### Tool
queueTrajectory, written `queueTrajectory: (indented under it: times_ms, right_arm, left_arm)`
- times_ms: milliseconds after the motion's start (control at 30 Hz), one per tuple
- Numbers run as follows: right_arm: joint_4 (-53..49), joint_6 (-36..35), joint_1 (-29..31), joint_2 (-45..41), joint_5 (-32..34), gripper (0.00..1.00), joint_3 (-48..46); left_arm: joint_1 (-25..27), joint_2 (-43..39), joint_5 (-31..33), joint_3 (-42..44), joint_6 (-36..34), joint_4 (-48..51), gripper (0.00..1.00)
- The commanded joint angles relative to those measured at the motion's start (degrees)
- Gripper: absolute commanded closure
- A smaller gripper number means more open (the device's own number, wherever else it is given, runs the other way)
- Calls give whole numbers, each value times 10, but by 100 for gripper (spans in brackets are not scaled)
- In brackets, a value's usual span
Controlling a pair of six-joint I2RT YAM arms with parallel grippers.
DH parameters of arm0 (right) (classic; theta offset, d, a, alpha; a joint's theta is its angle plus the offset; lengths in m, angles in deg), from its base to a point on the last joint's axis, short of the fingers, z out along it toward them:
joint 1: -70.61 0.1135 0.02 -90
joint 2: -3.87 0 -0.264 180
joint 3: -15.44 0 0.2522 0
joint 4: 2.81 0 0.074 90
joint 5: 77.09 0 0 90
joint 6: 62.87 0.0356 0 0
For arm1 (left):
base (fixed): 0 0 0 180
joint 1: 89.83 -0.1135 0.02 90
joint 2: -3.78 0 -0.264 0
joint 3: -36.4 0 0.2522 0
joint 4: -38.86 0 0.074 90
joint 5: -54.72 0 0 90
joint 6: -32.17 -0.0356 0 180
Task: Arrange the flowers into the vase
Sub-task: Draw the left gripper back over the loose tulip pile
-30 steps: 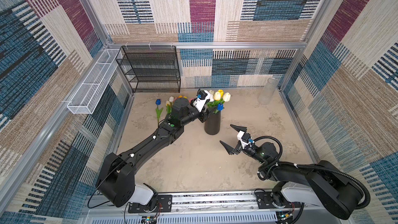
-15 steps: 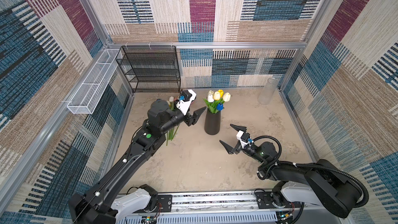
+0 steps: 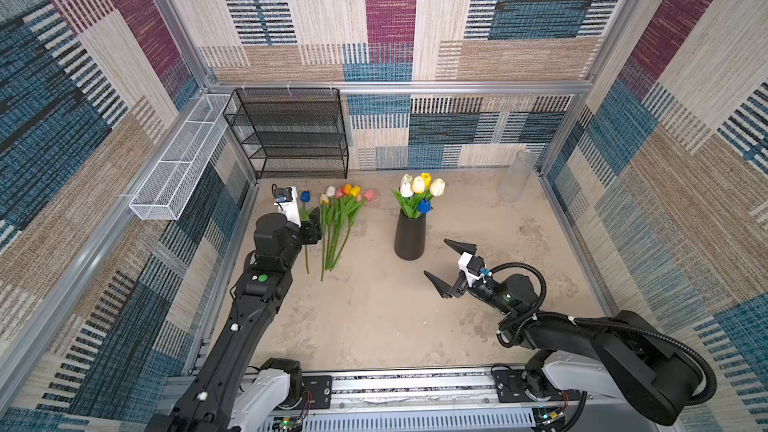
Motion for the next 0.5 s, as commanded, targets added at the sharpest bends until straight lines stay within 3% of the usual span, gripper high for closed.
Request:
queueTrajectory:
  times_ms: [0, 300, 400, 467]
  right_arm:
    - [26, 8, 1, -1, -9, 0, 3]
    - [24, 13, 1, 3, -19, 0, 5]
    - [26, 17, 1, 7, -25, 0, 8]
    - [25, 16, 1, 6, -24, 0, 7]
  left_arm:
    - [-33, 88, 64, -49, 84, 128, 30]
    - [-53, 393, 24, -241, 49, 316, 40]
    - [-54, 451, 2, -282, 36, 338, 41]
    - [-53, 475, 24, -295, 30, 342, 41]
